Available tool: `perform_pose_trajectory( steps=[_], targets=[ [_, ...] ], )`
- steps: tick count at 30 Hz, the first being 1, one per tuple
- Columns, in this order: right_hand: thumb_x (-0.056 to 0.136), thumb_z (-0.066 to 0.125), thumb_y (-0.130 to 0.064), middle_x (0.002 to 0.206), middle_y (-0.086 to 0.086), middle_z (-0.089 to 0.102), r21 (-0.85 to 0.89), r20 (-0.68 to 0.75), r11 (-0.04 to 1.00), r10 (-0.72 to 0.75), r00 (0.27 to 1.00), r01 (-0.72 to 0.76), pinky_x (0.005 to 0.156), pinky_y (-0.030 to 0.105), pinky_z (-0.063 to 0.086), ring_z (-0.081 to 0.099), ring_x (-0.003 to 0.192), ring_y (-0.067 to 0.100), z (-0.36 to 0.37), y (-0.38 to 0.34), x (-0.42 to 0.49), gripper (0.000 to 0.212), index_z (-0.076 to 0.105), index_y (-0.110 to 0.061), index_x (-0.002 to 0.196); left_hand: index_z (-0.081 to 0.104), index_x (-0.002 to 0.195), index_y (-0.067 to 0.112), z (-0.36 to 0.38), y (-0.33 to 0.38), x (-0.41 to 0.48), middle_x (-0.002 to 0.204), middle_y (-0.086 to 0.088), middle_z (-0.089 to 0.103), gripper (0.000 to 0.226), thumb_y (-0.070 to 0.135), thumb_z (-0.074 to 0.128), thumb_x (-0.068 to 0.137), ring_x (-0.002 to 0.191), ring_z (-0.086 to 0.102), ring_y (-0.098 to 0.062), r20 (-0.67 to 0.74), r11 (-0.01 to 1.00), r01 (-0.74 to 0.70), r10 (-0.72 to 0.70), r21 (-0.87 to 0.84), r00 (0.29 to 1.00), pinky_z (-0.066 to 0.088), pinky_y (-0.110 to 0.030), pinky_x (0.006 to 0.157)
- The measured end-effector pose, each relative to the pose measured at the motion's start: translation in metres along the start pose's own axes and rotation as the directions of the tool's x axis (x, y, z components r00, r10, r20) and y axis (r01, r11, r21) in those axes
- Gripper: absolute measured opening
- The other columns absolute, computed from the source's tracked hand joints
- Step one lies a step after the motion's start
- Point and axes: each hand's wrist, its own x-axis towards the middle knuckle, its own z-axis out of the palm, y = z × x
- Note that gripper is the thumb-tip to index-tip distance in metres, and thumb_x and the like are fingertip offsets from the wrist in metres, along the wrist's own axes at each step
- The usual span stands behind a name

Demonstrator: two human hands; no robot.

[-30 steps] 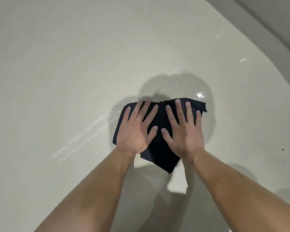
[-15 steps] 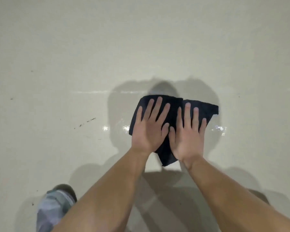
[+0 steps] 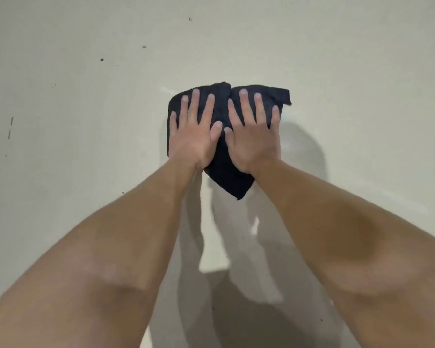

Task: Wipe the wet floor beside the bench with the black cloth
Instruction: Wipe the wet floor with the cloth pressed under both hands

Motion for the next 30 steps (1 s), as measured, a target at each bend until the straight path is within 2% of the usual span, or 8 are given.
perform_pose_trajectory(
  steps=[6,11,14,17,20,23,26,30],
  targets=[
    [0.104,0.009,-0.047,0.171,-0.001,-0.011,-0.023,-0.053,0.999,0.04,0.998,-0.041,0.124,0.055,-0.005,-0.012,0.157,0.025,0.002,-0.02,0.038,0.062,-0.004,-0.03,0.162,-0.001,0.162,0.032,0.0,-0.015,0.026,0.171,0.002,-0.009,0.059,0.046,0.013,0.106,0.157,-0.01,-0.021,-0.085,0.999,-0.044,0.046,0.025,0.995,-0.003,-0.046,0.126],
    [0.105,0.019,-0.049,0.172,0.005,-0.007,0.066,-0.025,0.989,0.135,0.99,-0.133,0.125,0.057,0.003,-0.007,0.157,0.029,0.038,-0.018,-0.117,0.065,0.001,-0.026,0.163,0.008,0.163,0.025,0.04,0.001,-0.115,0.171,-0.006,0.0,0.061,0.044,0.024,0.106,0.157,-0.003,-0.026,-0.078,0.993,-0.118,0.119,0.012,0.99,0.006,-0.051,0.126],
    [0.103,0.025,-0.05,0.171,0.007,-0.007,0.076,0.086,0.964,0.248,0.965,-0.255,0.124,0.06,0.005,-0.007,0.157,0.033,0.063,-0.005,-0.233,0.068,0.004,-0.024,0.163,0.003,0.162,0.022,0.07,0.019,-0.208,0.171,-0.008,-0.005,0.064,0.045,0.019,0.105,0.157,-0.005,-0.029,0.082,0.965,-0.241,0.233,0.102,0.969,0.012,-0.056,0.125],
    [0.1,0.026,-0.055,0.17,0.014,-0.002,0.088,0.167,0.833,0.528,0.833,-0.546,0.122,0.064,0.011,0.001,0.156,0.041,0.077,0.021,-0.305,0.074,0.006,-0.02,0.162,-0.001,0.162,0.023,0.087,0.057,-0.233,0.17,-0.01,-0.008,0.067,0.048,0.016,0.103,0.157,-0.002,-0.032,0.195,0.901,-0.406,0.376,0.152,0.906,0.01,-0.06,0.123],
    [0.1,0.015,-0.059,0.169,0.015,-0.008,0.108,0.202,0.641,0.734,0.648,-0.76,0.122,0.064,0.011,-0.004,0.155,0.043,0.074,0.063,-0.328,0.076,-0.003,-0.018,0.162,0.0,0.162,0.026,0.095,0.126,-0.219,0.171,-0.008,-0.008,0.069,0.05,0.026,0.103,0.157,-0.003,-0.032,0.267,0.77,-0.624,0.579,0.131,0.77,0.004,-0.058,0.122],
    [0.1,0.006,-0.06,0.168,0.013,-0.021,0.19,0.17,0.463,0.853,0.493,-0.866,0.123,0.062,-0.001,-0.017,0.154,0.039,0.067,0.124,-0.325,0.075,-0.014,-0.021,0.16,-0.006,0.162,0.028,0.107,0.218,-0.197,0.169,-0.006,-0.018,0.067,0.049,0.023,0.106,0.156,-0.012,-0.03,0.288,0.659,-0.744,0.695,0.111,0.659,-0.004,-0.056,0.122],
    [0.101,0.009,-0.061,0.168,0.008,-0.024,0.286,0.143,0.294,0.928,0.344,-0.912,0.123,0.061,-0.006,-0.021,0.154,0.035,0.06,0.195,-0.333,0.073,-0.018,-0.026,0.159,-0.015,0.16,0.027,0.127,0.312,-0.197,0.167,-0.006,-0.026,0.063,0.047,0.01,0.106,0.154,-0.023,-0.029,0.315,0.581,-0.792,0.728,0.186,0.609,-0.011,-0.054,0.122],
    [0.101,0.009,-0.059,0.169,0.005,-0.022,0.302,0.144,0.201,0.957,0.253,-0.932,0.124,0.059,-0.005,-0.02,0.155,0.032,0.07,0.24,-0.385,0.071,-0.017,-0.027,0.159,-0.014,0.16,0.026,0.15,0.363,-0.232,0.167,-0.007,-0.024,0.062,0.048,0.008,0.106,0.154,-0.022,-0.03,0.342,0.487,-0.851,0.78,0.195,0.524,-0.009,-0.055,0.123]
  ],
)
